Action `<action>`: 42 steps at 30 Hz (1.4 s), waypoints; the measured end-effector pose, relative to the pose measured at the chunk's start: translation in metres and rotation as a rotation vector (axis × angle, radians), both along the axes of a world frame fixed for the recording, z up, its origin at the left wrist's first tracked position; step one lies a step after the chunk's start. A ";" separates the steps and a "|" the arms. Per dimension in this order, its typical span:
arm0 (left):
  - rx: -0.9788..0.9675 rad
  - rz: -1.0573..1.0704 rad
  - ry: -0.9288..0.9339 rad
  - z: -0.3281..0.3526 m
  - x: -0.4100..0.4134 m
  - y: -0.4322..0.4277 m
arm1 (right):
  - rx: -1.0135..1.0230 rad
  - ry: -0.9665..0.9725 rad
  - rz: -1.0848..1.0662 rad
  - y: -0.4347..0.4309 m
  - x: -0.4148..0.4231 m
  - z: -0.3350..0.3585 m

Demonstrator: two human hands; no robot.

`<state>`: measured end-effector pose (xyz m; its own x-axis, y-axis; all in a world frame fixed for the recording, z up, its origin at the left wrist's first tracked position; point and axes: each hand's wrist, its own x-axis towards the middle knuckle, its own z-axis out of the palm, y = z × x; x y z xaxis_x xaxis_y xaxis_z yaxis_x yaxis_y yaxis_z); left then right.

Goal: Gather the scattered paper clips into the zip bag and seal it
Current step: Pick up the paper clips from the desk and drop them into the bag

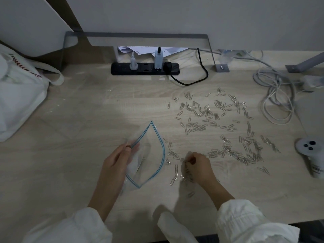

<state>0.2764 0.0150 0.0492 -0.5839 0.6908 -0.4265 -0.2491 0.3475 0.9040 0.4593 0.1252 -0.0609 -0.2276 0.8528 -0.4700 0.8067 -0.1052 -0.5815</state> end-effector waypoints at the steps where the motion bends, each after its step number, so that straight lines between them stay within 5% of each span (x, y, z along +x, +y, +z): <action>1: 0.006 -0.001 -0.001 0.000 0.001 0.000 | 0.007 0.001 -0.030 0.000 0.004 0.001; 8: -0.004 -0.033 0.004 -0.003 0.001 -0.002 | -0.009 0.145 -0.228 0.004 0.015 0.024; 16: -0.019 -0.054 0.023 -0.004 0.004 -0.004 | -0.079 0.728 -0.184 -0.013 -0.031 0.136; 23: -0.008 -0.036 0.066 0.000 0.005 -0.004 | 0.087 0.567 0.137 -0.050 -0.073 0.138; 27: 0.005 -0.011 0.073 0.002 -0.005 -0.010 | 0.145 0.674 -0.114 -0.042 -0.061 0.128; 31: 0.018 0.023 0.112 0.002 -0.017 -0.018 | -0.214 0.744 -0.503 -0.027 -0.044 0.082; 36: 0.047 0.065 0.117 0.005 -0.020 -0.017 | -0.774 0.611 -0.243 -0.045 -0.059 0.031; 39: 0.076 0.072 0.105 0.007 -0.019 -0.015 | -0.759 0.576 -0.240 -0.040 -0.065 0.016; 42: 0.111 0.077 0.110 0.008 -0.021 -0.014 | -0.620 0.720 -0.518 -0.025 -0.061 0.012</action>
